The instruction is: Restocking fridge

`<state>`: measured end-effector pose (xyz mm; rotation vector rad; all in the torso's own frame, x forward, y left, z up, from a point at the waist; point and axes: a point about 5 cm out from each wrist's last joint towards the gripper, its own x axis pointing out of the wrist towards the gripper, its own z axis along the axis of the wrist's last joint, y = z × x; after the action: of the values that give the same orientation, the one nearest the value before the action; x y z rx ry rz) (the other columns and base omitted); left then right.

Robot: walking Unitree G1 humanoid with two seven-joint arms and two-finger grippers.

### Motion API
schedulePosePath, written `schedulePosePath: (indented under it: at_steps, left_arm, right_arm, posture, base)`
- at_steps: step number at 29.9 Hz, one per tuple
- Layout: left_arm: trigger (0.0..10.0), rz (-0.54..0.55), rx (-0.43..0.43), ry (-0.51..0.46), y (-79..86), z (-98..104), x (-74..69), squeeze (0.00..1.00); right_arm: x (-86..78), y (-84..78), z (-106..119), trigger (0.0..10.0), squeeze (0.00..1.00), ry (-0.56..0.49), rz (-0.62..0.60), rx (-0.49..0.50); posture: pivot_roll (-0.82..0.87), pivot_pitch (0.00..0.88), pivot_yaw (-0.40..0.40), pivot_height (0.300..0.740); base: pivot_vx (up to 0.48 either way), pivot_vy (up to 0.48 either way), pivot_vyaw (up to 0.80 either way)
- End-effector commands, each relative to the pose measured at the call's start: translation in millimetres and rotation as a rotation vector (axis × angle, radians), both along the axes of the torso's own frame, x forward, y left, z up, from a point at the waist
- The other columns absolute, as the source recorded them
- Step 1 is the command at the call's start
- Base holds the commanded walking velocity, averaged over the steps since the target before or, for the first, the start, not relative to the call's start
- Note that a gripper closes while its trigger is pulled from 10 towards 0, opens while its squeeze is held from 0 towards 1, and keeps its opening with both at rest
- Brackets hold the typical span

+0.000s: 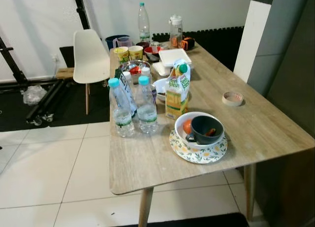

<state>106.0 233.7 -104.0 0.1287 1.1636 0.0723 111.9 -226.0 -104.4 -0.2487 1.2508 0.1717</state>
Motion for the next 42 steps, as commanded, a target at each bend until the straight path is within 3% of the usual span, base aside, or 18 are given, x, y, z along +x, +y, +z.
schedulePosePath:
  at_steps: [1,2,3,8,15,21,24,33,42]
  left_arm:
    - [0.0,-0.031,0.023,-0.012,-0.2,2,7.2,0.00]
    - [0.0,-0.031,0.023,-0.012,-0.2,2,7.2,0.00]
    - [10.0,-0.026,0.036,-0.015,1.3,3,8.7,0.00]
    - [10.0,-0.054,0.040,0.001,0.6,3,10.2,0.00]
    - [10.0,-0.075,0.007,0.021,-12.6,-2,4.6,0.00]
    - [10.0,-0.130,-0.019,0.070,-26.4,-8,-10.0,0.00]
    - [10.0,-0.137,-0.018,0.079,-23.8,-8,-12.8,0.00]
    - [10.0,-0.080,-0.015,0.051,-16.7,-4,-1.1,0.00]
    - [10.0,-0.070,-0.034,0.009,-24.1,0,18.9,0.00]
  right_arm:
    - [2.3,4.0,0,10.0,0.00,-0.005,-0.004,0.007]
    - [2.3,4.0,0,10.0,0.00,-0.005,-0.004,0.007]
    - [2.6,4.3,0,10.0,0.00,-0.006,-0.005,0.009]
    - [4.3,5.3,0,10.0,0.00,-0.013,-0.021,0.012]
    - [2.6,-0.8,1,10.0,0.00,-0.003,-0.005,-0.007]
    - [4.2,-9.8,3,10.0,0.00,-0.014,-0.014,-0.045]
    - [9.4,-14.2,6,10.0,0.00,-0.034,-0.057,-0.050]
    - [19.3,-10.9,8,10.0,0.00,-0.046,-0.054,-0.055]
    - [40.9,0.5,13,10.0,0.00,-0.095,-0.047,-0.034]
  posture:
    - [-0.06,0.000,0.039,0.740]
    - [-0.06,0.000,0.039,0.740]
    - [-0.07,0.000,0.042,0.740]
    - [-0.07,0.000,0.047,0.740]
    - [-0.05,0.000,0.027,0.740]
    - [-0.06,0.000,0.027,0.740]
    - [-0.07,0.000,0.016,0.740]
    - [-0.06,0.000,0.018,0.740]
    - [-0.09,0.000,0.039,0.740]
  base:
    - [0.000,0.000,0.00]
    - [0.000,0.000,0.00]
    - [0.000,0.000,0.00]
    - [0.000,0.000,0.00]
    - [0.000,0.000,0.00]
    - [0.000,0.000,0.00]
    - [0.000,0.000,0.00]
    - [0.000,0.000,0.00]
    - [0.000,0.000,0.00]
